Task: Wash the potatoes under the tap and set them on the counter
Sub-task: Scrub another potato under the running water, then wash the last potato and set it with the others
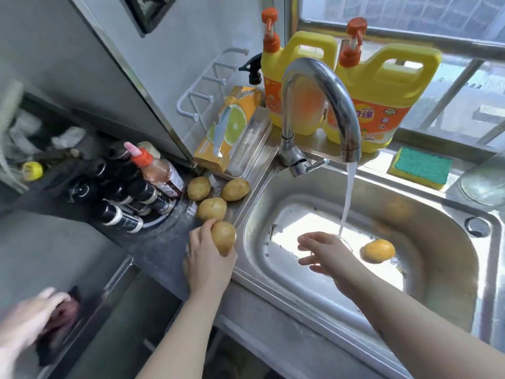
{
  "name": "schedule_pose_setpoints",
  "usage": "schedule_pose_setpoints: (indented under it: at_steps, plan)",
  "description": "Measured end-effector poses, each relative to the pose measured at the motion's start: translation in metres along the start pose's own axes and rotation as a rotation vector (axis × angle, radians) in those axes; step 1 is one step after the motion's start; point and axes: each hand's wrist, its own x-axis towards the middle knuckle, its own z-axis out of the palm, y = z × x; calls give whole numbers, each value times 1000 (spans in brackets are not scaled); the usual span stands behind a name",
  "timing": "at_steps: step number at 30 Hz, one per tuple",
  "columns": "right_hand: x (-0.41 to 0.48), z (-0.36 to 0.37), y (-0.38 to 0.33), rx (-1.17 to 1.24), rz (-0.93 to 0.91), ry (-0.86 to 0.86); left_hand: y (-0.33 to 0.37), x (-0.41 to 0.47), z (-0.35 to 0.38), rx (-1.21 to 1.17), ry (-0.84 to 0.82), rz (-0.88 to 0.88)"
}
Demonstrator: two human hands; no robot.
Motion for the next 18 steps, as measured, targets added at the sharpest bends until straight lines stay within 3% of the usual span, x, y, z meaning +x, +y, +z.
schedule_pose_setpoints:
  at_steps: [18]
  plan:
    - [4,-3,8,20,36,6,5,-4,8,145,109,144]
